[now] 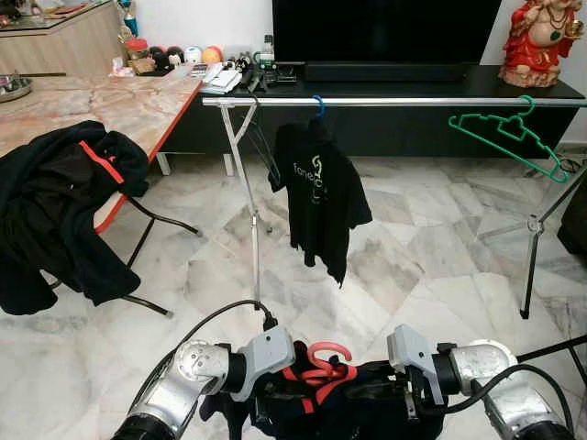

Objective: Hang hanger

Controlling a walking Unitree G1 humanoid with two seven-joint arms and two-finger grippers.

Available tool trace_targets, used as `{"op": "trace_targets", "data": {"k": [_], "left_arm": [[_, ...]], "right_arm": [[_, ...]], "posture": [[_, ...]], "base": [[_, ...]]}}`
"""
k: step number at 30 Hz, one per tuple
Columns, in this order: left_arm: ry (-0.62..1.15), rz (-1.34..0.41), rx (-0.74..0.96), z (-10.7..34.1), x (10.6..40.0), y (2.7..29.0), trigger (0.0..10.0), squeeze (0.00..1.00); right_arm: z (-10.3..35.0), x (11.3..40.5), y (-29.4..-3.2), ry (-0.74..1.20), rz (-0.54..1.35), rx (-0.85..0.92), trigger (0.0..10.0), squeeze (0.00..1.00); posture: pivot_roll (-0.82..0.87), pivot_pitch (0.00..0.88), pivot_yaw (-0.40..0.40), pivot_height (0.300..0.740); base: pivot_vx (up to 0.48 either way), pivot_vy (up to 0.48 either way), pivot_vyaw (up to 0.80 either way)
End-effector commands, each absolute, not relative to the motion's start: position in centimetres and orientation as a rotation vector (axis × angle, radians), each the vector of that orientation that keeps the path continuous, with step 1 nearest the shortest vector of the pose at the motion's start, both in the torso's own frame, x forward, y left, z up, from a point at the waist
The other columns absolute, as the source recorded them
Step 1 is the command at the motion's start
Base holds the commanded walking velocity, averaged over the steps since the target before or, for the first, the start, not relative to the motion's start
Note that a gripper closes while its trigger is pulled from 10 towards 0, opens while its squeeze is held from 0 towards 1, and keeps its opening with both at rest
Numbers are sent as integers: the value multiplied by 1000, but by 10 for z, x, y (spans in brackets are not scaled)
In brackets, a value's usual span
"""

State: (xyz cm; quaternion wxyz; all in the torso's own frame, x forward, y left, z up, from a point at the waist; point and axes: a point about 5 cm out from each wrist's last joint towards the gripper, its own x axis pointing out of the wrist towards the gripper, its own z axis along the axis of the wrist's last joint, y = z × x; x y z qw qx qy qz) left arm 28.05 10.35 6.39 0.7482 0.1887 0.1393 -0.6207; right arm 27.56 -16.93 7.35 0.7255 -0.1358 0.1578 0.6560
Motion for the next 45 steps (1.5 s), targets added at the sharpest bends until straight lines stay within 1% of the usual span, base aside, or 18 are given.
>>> {"op": "trace_targets", "data": {"k": [1,9,10,11,16,17,18,19,20,25,26,27,29,36,39,42,44,45], "left_arm": [[339,-1304,435,61,282,116,0,0],[331,-1279,421,59,284,111,0,0],[329,-1262,415,59,285,111,0,0],[324,-1245,395,59,286,110,0,0],[324,-1247,381,57,284,109,0,0],[325,-1248,381,57,284,109,0,0],[330,-1250,381,56,283,109,0,0],[332,-1251,383,55,283,109,0,0],[334,-1250,384,55,283,109,0,0],[376,-1219,389,49,284,109,0,0],[385,-1207,408,47,284,110,0,0],[400,-1168,437,42,286,112,0,0],[400,-1138,434,40,287,113,0,0],[386,-1128,436,38,286,112,0,0],[394,-1098,452,33,286,113,0,0],[417,-997,484,26,289,119,0,0],[436,-958,490,22,289,121,0,0],[441,-910,490,19,290,123,0,0]], "right_arm": [[80,275,-169,314,1479,-299,0,0],[79,276,-169,316,1469,-309,0,0],[78,276,-169,316,1467,-309,784,0],[78,276,-168,316,1462,-305,0,0],[76,275,-168,322,1460,-302,0,0],[76,275,-168,322,1460,-303,3569,0],[76,275,-168,322,1455,-308,6549,0],[76,275,-168,321,1452,-310,6549,0],[75,275,-168,324,1450,-312,10000,0],[73,276,-169,345,1442,-305,10000,0],[73,275,-169,348,1444,-302,10000,851],[73,275,-169,353,1448,-298,10000,1000],[73,275,-170,361,1453,-302,10000,1000],[67,268,-176,433,1499,-329,10000,1000],[65,266,-178,457,1506,-344,10000,1000],[60,271,-183,469,1439,-456,10000,1000],[59,278,-185,449,1342,-496,10000,1000],[58,285,-188,440,1248,-523,10000,0]], "posture": [[15,77,2,740],[13,77,1,740],[14,77,1,740],[13,77,1,740],[15,78,3,740],[15,78,3,740],[15,77,4,740],[15,77,4,740],[16,77,4,740],[18,77,5,740],[18,76,6,740],[15,76,7,740],[13,77,7,740],[15,78,6,740],[14,78,6,740],[15,77,7,740],[15,76,6,740],[14,77,5,740]], "base": [[0,0,0],[0,0,0],[0,0,0],[0,0,0],[0,0,0],[0,0,0],[0,0,0],[0,0,0],[0,0,0],[0,0,0],[0,0,0],[0,0,0],[0,0,0],[0,0,0],[0,0,0],[0,0,0],[0,0,0],[0,0,0]]}}
